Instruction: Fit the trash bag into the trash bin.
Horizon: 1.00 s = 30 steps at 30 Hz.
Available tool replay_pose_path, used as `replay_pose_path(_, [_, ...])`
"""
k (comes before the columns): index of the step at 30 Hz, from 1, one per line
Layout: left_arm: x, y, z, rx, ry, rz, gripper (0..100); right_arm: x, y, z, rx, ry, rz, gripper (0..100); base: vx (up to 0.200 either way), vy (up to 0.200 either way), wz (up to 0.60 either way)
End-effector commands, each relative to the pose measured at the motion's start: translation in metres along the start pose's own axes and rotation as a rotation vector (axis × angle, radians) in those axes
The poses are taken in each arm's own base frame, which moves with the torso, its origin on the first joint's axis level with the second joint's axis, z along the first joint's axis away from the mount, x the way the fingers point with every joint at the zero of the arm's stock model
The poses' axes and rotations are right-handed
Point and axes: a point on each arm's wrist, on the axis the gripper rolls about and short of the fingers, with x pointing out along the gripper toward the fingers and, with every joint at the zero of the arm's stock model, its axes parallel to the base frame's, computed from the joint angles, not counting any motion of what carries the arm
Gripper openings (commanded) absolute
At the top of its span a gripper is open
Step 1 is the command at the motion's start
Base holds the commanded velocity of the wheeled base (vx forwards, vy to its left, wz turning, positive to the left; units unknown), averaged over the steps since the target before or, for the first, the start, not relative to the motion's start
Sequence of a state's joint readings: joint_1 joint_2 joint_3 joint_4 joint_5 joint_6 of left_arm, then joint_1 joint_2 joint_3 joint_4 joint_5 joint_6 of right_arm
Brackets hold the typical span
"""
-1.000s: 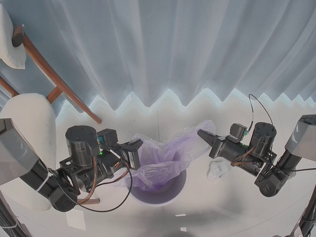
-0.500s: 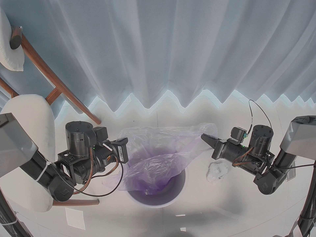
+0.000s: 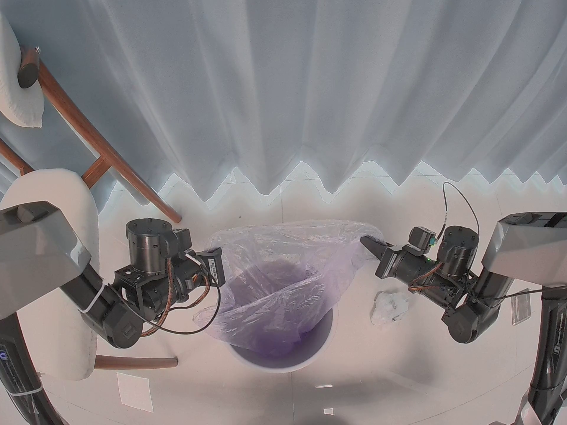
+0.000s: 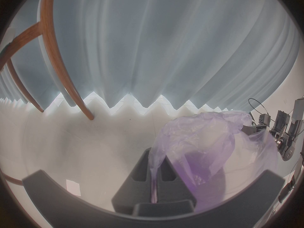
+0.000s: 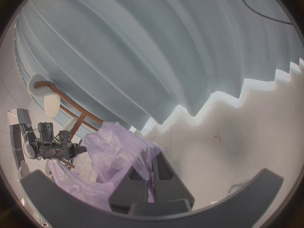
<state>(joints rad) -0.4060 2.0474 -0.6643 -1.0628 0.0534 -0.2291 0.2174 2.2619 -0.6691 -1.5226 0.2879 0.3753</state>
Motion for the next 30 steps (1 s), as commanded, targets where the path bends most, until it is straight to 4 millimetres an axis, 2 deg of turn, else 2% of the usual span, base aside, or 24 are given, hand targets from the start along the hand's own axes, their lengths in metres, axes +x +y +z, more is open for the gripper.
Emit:
replay_pose_path(1, [0.015,0.012,-0.01,-0.01,0.026,0.033,0,0.011,-0.011,-0.015,0.006,0.005,-0.008,0,0.0,0.0,0.0])
replay_pose_path(9, [0.022,0.024,-0.006,-0.027,0.01,0.063,0,0.016,-0.02,-0.011,0.018,-0.031,-0.014,0,0.0,0.0,0.0])
replay_pose_path(14, [0.029,0.031,-0.011,-0.033,0.025,0.08,0,0.02,-0.021,-0.006,0.059,-0.055,-0.012,0,0.0,0.0,0.0])
replay_pose_path(19, [0.035,0.037,-0.019,-0.035,0.045,0.096,0,0.026,-0.029,-0.019,0.065,-0.035,-0.027,0,0.0,0.0,0.0])
replay_pose_path(30, [0.043,0.05,-0.037,-0.049,0.11,0.079,0,0.03,-0.043,-0.031,0.076,-0.025,-0.067,0,0.0,0.0,0.0])
